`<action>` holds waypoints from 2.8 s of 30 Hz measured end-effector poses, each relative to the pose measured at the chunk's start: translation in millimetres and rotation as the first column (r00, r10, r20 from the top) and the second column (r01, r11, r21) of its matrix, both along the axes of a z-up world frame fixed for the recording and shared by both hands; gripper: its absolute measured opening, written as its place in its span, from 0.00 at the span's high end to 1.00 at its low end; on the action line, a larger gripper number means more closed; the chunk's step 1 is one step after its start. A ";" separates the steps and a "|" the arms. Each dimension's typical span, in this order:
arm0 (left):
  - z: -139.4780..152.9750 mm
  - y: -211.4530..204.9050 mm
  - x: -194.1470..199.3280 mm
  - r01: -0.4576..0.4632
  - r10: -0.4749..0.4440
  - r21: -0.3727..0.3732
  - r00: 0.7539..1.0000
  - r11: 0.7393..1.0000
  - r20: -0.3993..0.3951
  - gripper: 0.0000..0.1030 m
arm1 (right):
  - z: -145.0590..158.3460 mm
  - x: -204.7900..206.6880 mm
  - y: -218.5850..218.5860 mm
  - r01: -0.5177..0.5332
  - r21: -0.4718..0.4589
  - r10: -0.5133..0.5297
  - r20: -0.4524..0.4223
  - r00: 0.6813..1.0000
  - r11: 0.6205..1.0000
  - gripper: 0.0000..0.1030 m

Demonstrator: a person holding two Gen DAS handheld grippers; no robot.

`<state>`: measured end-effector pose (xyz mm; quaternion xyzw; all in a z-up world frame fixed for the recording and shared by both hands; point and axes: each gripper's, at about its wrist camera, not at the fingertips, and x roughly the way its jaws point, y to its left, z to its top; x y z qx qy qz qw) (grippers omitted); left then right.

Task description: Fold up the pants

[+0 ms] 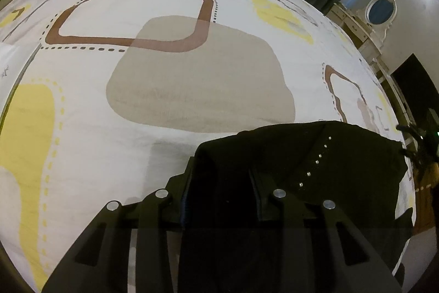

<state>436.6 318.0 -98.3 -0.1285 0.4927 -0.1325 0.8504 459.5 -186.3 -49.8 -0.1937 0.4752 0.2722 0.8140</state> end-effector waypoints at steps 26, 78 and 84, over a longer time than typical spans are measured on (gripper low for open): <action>7.8 -18.0 8.0 0.010 -0.004 0.086 0.997 0.996 -0.073 0.86 | -33.4 16.5 -3.0 -0.033 -0.036 0.024 -0.217 0.976 0.999 0.92; 31.9 23.0 -279.7 0.083 -0.058 -0.249 0.993 0.965 0.106 0.89 | -13.9 -398.6 -7.2 0.038 -0.037 -0.029 0.229 0.973 0.999 0.93; 37.4 25.6 -290.3 0.106 -0.068 -0.258 0.986 0.960 0.151 0.89 | -6.2 -407.2 -11.2 0.043 -0.024 -0.036 0.243 0.969 0.999 0.93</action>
